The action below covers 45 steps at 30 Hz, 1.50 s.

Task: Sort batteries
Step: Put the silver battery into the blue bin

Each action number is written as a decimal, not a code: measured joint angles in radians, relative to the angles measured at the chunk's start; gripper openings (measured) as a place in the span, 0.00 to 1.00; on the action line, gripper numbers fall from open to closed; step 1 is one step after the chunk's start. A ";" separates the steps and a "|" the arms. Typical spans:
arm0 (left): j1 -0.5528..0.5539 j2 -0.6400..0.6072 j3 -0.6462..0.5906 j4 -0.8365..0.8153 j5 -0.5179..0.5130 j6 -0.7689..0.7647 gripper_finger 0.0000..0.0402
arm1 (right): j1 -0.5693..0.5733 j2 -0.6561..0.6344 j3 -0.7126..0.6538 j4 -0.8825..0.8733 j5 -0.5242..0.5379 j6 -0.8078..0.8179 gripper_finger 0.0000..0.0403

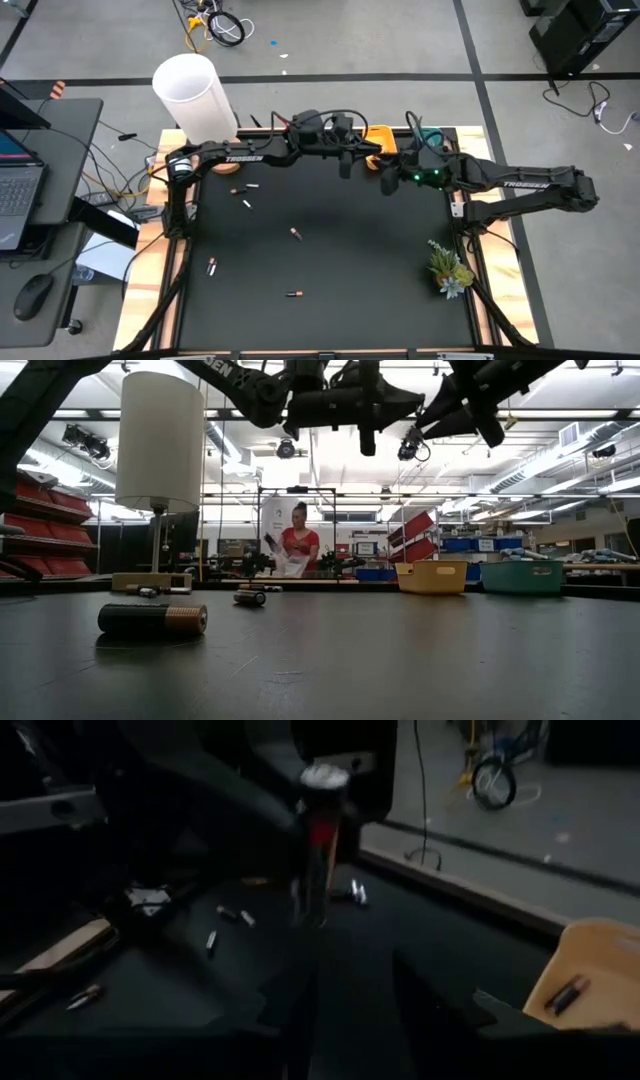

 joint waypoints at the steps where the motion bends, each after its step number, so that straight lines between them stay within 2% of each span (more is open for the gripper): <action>1: 0.000 0.000 0.000 0.001 0.007 0.002 0.08 | 0.000 0.000 0.000 0.006 0.010 -0.017 0.34; 9: 0.001 0.000 0.000 0.016 0.034 0.028 0.08 | -0.001 0.001 0.000 0.074 0.009 -0.075 0.34; 17: 0.000 0.000 0.000 0.046 0.029 0.028 0.08 | 0.000 0.000 0.001 0.119 -0.027 -0.053 0.34; 25: -0.002 0.000 0.000 0.043 0.029 0.027 0.08 | 0.002 0.000 0.001 0.163 -0.016 -0.048 0.33; 30: -0.002 0.000 0.000 0.041 0.029 0.027 0.08 | 0.003 0.000 0.001 0.172 -0.015 -0.057 0.26; 35: -0.002 0.000 0.001 0.014 0.038 0.028 0.09 | 0.003 0.001 0.001 0.169 -0.015 -0.070 0.08; 41: -0.002 -0.001 0.001 -0.015 0.035 0.028 0.15 | 0.003 0.001 0.001 0.149 -0.021 -0.054 0.07; 45: 0.004 -0.001 0.001 -0.042 0.032 0.027 0.23 | 0.003 0.001 0.000 0.127 -0.027 -0.043 0.07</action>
